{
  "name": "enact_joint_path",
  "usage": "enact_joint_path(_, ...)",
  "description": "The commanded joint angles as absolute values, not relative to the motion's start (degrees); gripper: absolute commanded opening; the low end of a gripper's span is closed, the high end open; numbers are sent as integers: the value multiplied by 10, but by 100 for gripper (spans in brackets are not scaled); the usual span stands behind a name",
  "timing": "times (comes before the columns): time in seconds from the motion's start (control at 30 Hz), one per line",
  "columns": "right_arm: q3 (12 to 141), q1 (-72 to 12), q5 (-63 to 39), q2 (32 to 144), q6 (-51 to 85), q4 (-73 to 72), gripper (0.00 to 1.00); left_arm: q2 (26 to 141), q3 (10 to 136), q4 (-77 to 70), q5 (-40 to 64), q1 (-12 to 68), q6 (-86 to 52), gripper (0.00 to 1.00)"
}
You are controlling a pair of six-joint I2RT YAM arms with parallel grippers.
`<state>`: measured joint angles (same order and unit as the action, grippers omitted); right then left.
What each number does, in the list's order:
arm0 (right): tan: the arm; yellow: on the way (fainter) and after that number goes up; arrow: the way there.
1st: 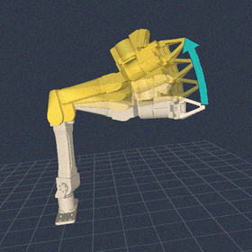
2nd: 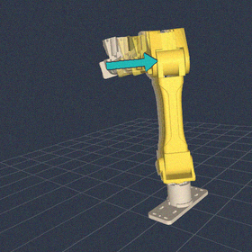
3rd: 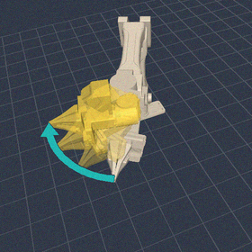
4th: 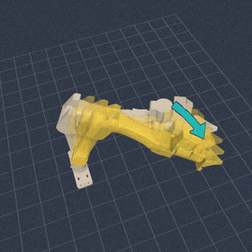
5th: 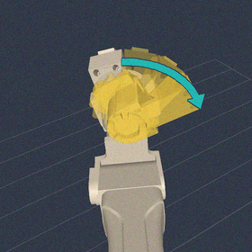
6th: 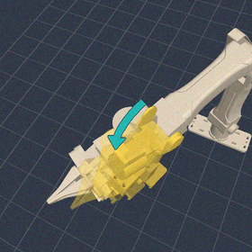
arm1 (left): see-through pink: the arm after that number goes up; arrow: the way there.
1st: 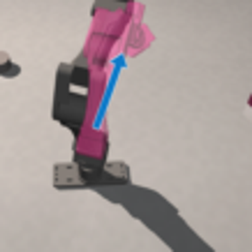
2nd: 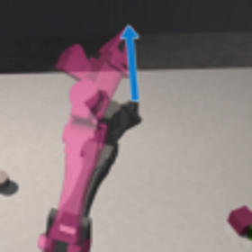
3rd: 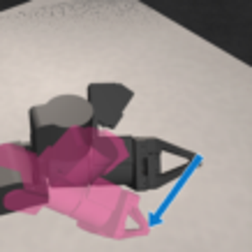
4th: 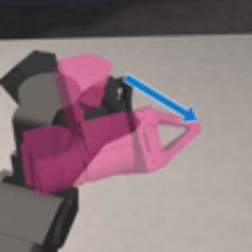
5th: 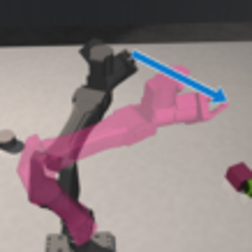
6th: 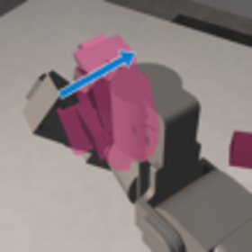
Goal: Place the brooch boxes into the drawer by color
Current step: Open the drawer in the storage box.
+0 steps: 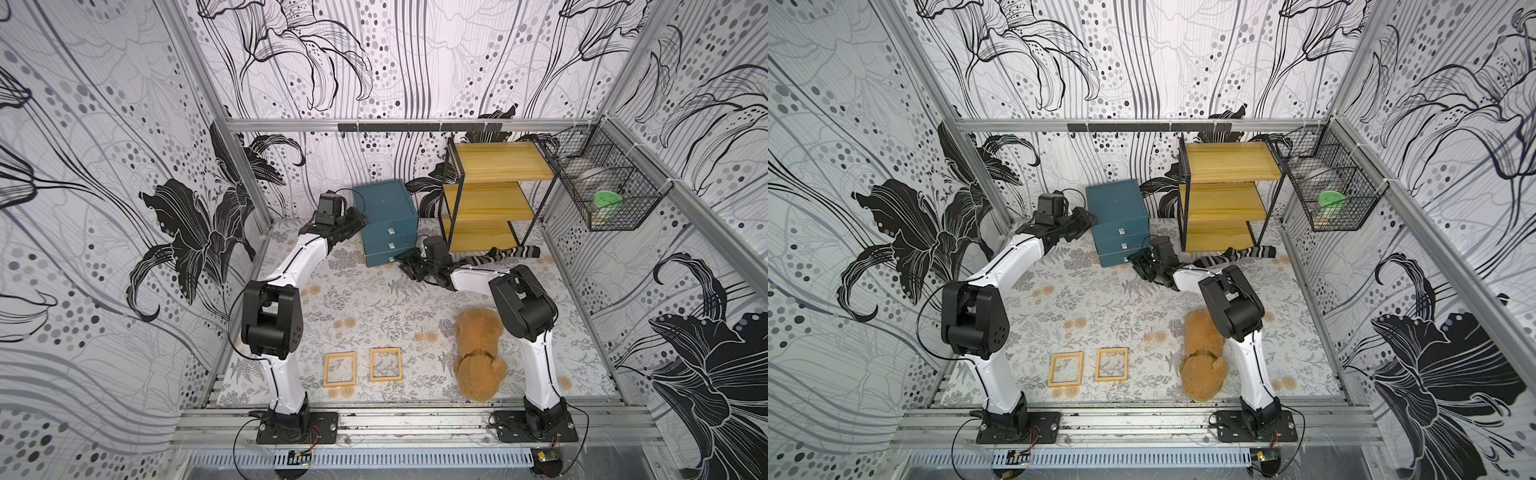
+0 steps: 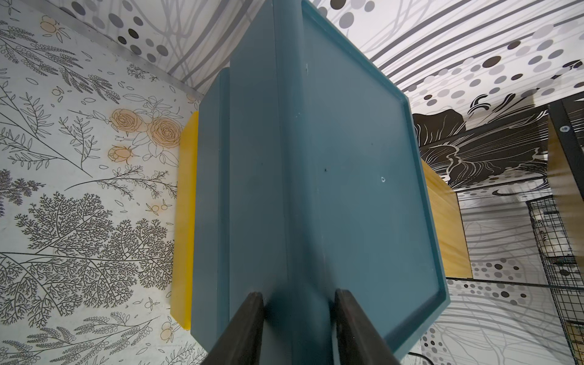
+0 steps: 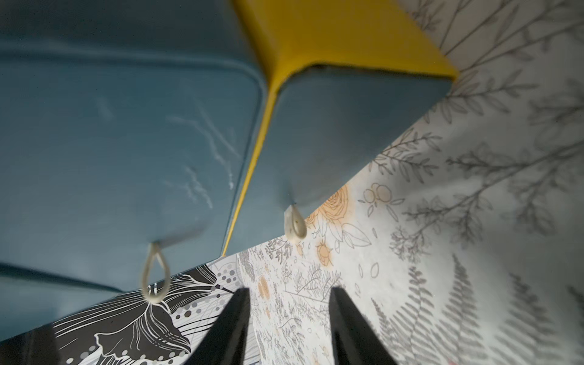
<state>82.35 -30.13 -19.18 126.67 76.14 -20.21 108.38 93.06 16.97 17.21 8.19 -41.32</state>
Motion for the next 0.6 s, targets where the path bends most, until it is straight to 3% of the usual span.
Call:
enact_joint_path(0.0,856,-300,-207,1291,771,-218,48,1088,934,178,179,80,-411,41)
enact_joint_path(0.17,887,-301,-219,1323,786,-219,47,1090,935,178,180,79,-411,41)
enact_joint_path(0.57,916,-301,-207,1352,801,-221,30,1098,943,178,182,80,-411,41)
